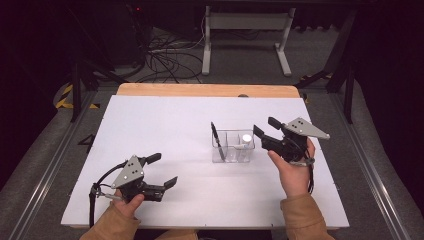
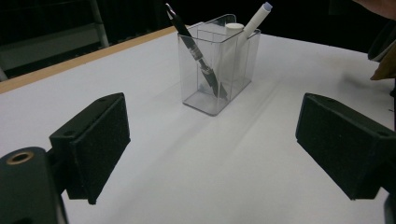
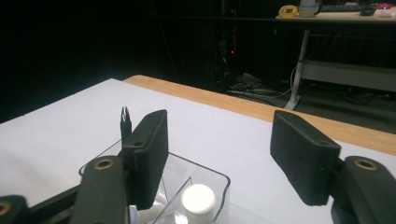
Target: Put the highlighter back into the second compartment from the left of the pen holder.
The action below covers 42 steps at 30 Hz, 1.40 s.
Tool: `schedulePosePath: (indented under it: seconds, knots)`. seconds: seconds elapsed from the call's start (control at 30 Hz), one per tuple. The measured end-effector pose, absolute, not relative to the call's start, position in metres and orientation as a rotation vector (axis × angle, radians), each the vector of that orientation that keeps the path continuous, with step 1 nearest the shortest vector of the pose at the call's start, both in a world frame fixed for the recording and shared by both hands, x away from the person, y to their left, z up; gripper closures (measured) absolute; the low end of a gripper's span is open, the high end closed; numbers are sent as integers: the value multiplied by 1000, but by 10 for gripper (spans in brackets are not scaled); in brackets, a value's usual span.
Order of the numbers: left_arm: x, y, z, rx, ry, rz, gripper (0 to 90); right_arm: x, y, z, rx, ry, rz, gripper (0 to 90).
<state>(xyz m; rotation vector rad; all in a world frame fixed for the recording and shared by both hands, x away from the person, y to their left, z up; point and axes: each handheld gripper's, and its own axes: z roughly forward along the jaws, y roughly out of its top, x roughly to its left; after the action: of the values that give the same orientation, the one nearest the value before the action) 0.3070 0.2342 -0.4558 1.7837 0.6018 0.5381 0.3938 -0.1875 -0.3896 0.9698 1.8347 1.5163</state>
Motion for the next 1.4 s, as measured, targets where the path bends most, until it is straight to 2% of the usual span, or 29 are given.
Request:
schedulePosePath:
  seconds: [0.63,1.4]
  knots:
    - [303,248,-449,1791,604,570,90,356,-213,-385,854,1891,1501,274]
    - [295,266,-449,1773,628,590,73,330,-221,-422,766,2045,1487,265]
